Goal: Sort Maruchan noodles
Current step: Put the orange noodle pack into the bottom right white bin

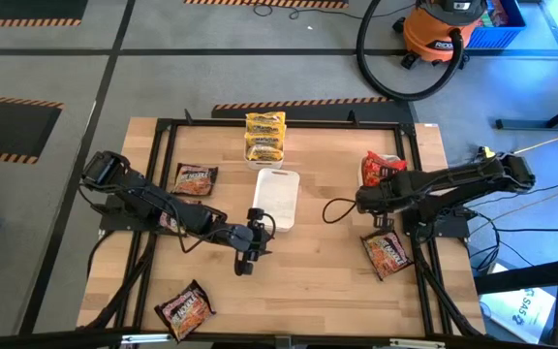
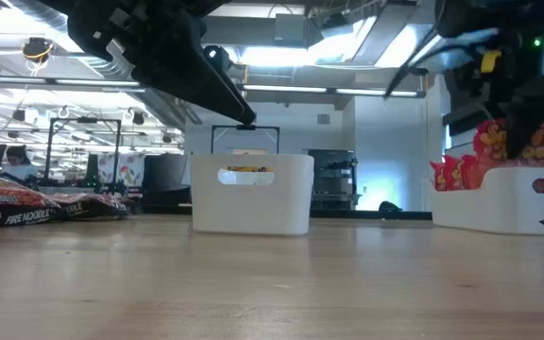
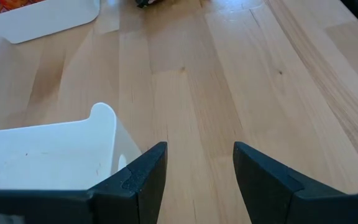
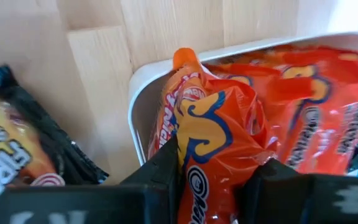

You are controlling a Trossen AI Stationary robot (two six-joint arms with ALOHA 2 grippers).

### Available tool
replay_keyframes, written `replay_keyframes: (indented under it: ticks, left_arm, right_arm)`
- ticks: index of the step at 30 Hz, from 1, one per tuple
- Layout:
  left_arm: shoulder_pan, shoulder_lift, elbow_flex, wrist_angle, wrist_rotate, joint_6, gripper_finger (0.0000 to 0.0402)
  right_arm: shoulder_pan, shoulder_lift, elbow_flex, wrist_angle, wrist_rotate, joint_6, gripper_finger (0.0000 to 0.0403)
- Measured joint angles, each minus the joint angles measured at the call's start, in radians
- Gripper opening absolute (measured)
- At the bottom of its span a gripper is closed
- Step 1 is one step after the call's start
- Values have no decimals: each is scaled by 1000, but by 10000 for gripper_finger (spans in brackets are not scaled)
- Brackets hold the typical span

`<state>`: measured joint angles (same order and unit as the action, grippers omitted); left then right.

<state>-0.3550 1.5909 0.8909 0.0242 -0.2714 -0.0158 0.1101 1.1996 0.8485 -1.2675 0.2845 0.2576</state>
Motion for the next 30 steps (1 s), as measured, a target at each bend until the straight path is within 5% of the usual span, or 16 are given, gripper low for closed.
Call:
replay_keyframes:
  ticks: [30]
  left_arm:
    - [3, 0, 0, 1, 0, 19, 179]
  right_arm:
    - [1, 36, 122, -226, -2, 24, 66]
